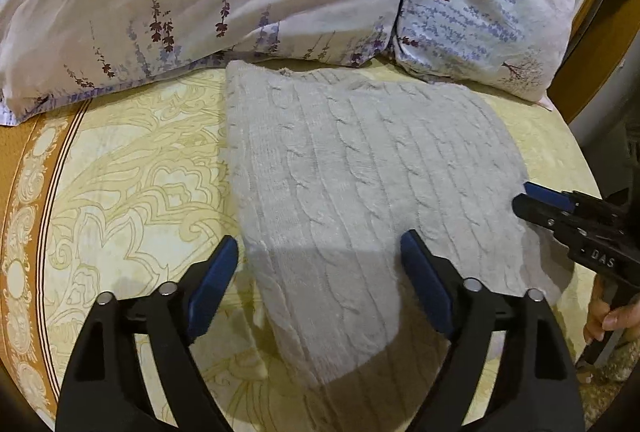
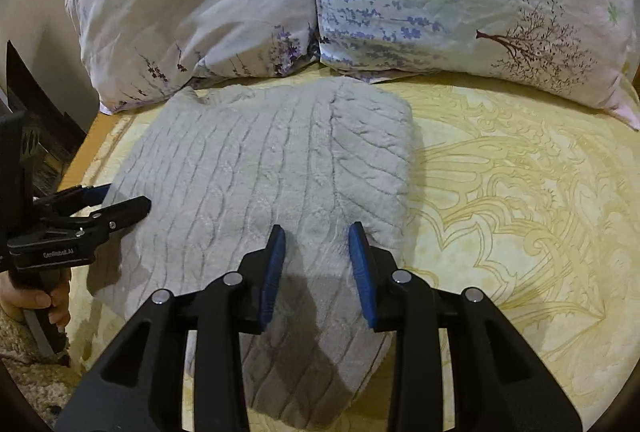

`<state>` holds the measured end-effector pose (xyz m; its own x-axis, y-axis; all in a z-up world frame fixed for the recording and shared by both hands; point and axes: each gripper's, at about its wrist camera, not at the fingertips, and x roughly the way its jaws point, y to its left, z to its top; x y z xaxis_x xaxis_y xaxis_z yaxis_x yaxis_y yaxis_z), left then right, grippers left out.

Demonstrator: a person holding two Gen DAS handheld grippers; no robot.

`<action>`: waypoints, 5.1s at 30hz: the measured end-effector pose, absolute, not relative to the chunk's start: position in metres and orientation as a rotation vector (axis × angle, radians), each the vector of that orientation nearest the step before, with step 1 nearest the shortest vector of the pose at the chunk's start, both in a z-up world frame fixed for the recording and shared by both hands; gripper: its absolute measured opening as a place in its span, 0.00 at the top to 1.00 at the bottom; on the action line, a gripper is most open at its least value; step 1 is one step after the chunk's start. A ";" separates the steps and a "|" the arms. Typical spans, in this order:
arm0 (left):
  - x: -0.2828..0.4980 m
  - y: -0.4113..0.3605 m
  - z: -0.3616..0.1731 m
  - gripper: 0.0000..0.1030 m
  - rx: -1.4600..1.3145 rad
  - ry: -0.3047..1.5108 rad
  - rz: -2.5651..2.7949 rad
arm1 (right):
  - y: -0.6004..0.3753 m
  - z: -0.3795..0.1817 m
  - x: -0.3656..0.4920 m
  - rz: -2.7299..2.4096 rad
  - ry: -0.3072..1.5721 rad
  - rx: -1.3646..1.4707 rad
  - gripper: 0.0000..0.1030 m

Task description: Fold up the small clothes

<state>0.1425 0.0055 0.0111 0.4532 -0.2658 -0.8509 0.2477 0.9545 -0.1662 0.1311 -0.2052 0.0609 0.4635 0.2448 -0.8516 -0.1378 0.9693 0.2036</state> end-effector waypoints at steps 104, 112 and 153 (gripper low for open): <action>0.033 0.020 -0.019 0.01 0.048 1.162 -0.031 | -0.172 0.026 0.016 -0.091 1.147 0.002 0.02; 0.033 0.020 -0.018 0.01 0.047 1.162 -0.029 | -0.172 0.026 0.017 -0.090 1.146 0.001 0.02; 0.034 0.020 -0.018 0.01 0.048 1.161 -0.032 | -0.173 0.026 0.017 -0.086 1.147 -0.001 0.02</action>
<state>0.0336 0.0198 -0.0184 0.3984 0.0000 -0.9172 0.0502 0.9985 0.0218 0.0172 -0.1727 0.0259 0.4086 -0.0688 -0.9101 0.0674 0.9967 -0.0451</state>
